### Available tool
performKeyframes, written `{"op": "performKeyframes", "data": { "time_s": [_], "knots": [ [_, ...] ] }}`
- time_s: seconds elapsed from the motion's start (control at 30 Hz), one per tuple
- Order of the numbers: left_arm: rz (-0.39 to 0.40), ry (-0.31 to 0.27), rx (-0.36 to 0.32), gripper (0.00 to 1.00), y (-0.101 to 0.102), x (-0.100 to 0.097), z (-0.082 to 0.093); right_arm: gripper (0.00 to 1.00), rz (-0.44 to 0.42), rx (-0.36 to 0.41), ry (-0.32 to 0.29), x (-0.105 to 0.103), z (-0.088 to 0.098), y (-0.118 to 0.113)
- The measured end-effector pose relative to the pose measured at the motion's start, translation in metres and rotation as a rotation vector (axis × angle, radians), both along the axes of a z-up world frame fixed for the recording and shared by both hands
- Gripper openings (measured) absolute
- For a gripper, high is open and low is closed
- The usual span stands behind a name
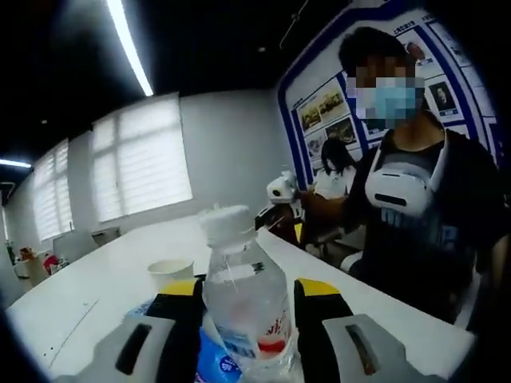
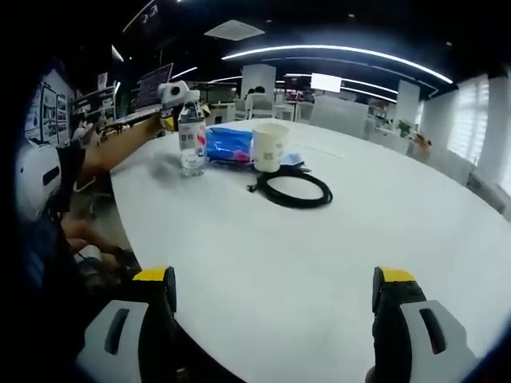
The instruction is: Arrange the tabletop items into an orderly group along one side of the table until the central work area is clear of visible clutter.
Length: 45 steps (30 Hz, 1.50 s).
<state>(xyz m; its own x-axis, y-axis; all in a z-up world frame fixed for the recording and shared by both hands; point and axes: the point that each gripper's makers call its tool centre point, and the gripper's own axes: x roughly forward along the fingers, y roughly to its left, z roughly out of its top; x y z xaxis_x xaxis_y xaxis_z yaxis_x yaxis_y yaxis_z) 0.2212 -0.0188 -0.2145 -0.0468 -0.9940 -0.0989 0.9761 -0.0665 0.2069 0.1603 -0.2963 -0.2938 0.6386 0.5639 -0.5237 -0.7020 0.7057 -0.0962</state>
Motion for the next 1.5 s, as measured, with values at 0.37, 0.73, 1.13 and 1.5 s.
{"op": "performKeyframes", "data": {
  "time_s": [0.37, 0.73, 1.13, 1.5],
  "knots": [
    [-0.063, 0.003, 0.038, 0.44, -0.006, -0.002, -0.005, 1.0, -0.006, -0.004, 0.007, 0.0, -0.003, -0.002],
    [-0.074, 0.041, 0.012, 0.43, -0.008, 0.0, -0.008, 0.99, -0.005, -0.006, 0.015, 0.001, -0.007, -0.003],
    [0.008, 0.044, 0.027, 0.42, -0.007, -0.002, -0.008, 0.98, 0.011, 0.001, 0.018, -0.002, -0.011, 0.002],
    [0.137, 0.048, 0.038, 0.42, -0.007, -0.001, -0.008, 0.98, 0.017, 0.01, 0.019, -0.004, -0.011, 0.004]
  ]
}}
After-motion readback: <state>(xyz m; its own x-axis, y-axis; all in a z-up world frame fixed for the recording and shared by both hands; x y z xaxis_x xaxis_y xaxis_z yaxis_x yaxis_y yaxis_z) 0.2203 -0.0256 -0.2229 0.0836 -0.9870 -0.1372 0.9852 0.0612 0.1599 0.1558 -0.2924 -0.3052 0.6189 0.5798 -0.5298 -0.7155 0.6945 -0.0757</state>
